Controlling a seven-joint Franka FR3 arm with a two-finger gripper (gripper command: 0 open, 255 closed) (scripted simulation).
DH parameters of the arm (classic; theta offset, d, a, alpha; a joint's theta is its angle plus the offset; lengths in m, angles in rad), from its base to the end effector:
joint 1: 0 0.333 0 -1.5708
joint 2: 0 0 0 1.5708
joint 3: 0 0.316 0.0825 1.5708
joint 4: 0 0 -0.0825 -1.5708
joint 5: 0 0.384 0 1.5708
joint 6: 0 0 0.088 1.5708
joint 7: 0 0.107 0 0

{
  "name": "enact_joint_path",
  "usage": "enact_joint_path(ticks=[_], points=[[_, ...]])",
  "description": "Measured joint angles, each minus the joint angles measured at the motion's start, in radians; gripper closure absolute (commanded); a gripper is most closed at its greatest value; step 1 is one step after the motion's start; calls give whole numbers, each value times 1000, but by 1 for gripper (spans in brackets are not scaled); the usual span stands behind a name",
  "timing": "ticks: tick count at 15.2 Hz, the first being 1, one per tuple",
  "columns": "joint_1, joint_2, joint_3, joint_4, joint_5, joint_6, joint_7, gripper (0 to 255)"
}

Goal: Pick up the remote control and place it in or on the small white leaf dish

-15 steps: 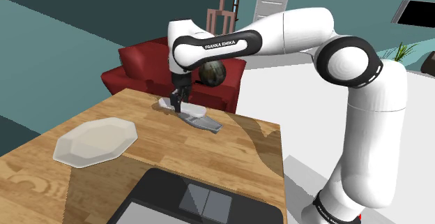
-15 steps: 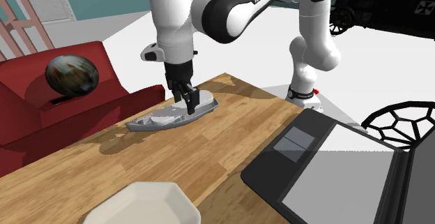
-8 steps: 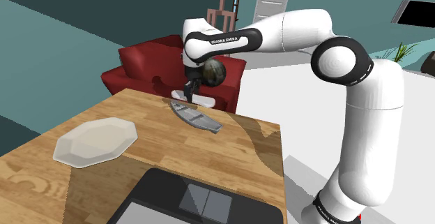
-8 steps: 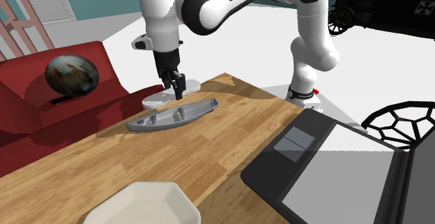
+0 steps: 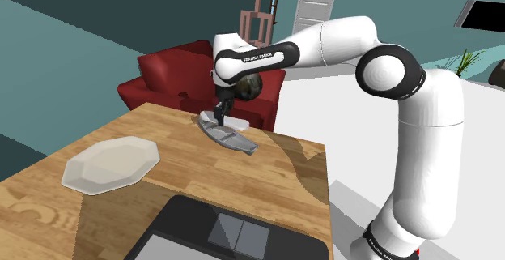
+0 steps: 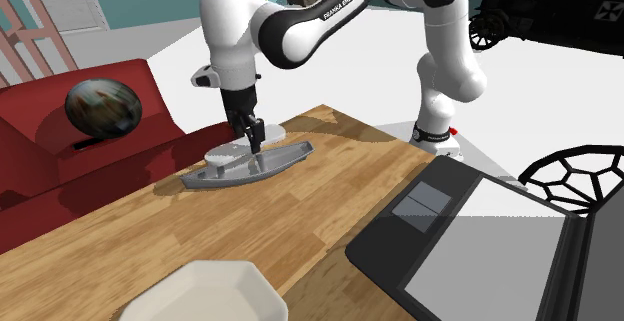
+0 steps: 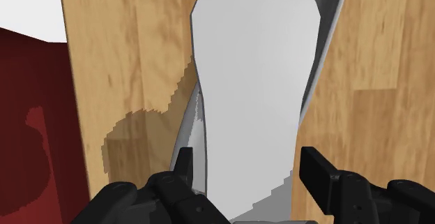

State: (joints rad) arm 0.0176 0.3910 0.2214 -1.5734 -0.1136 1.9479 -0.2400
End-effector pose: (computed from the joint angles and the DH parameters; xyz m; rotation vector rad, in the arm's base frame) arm 0.6554 0.1332 0.4194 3.0209 0.7799 -0.0098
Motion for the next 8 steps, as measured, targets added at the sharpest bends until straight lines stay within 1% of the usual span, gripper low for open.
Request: enact_joint_path(ticks=[6, 8], points=[[0, 22, -3, -52, -7, 74, 6, 255], [-1, 25, -4, -60, -8, 84, 6, 255]])
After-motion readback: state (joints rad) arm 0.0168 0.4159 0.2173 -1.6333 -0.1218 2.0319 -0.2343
